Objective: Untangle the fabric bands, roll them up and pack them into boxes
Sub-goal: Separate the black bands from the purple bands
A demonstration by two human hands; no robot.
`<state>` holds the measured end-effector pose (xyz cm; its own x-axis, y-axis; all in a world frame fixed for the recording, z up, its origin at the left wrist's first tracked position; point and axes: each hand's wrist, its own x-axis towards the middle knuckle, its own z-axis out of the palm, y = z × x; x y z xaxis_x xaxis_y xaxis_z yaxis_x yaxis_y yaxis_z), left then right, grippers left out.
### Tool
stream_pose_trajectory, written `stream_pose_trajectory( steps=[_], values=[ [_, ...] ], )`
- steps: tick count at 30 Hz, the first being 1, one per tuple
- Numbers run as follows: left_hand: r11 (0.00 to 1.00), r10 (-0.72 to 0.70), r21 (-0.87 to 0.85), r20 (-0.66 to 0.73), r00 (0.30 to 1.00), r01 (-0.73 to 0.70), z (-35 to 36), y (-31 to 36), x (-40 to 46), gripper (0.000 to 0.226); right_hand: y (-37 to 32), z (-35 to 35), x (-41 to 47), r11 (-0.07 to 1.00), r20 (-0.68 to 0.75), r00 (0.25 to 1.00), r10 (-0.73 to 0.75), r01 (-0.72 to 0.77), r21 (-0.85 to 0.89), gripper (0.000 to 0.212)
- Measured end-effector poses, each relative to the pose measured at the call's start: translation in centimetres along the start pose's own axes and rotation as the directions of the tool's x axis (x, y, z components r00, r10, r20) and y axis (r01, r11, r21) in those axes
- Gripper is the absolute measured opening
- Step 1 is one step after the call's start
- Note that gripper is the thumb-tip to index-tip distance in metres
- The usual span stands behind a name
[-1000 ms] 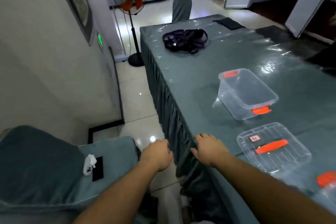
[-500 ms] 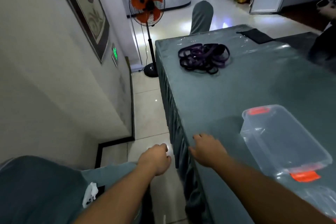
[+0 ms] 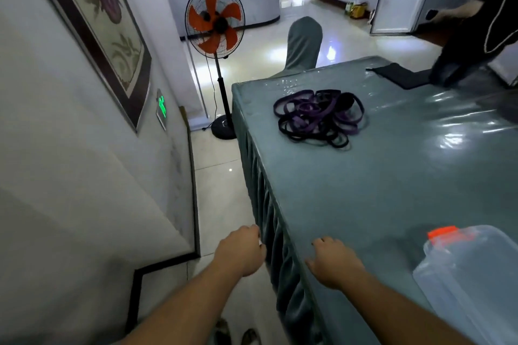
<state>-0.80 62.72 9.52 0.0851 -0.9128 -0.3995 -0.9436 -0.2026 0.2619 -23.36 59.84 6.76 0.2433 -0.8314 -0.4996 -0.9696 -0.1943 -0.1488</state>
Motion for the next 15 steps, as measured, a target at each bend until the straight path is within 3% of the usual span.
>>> stream_pose_trajectory(
  steps=[7,15],
  values=[
    [0.998,0.058,-0.006,0.003,0.998,-0.058,-7.1,-4.6,9.3,0.038,-4.2,-6.4,8.5,0.993,-0.032,0.993,0.112,-0.111,0.040,0.057],
    [0.997,0.037,-0.065,0.033,0.999,-0.035,-10.9,-8.7,16.8,0.036,-9.3,-12.4,17.2,0.995,-0.048,0.995,0.092,-0.091,0.029,0.055]
  ],
)
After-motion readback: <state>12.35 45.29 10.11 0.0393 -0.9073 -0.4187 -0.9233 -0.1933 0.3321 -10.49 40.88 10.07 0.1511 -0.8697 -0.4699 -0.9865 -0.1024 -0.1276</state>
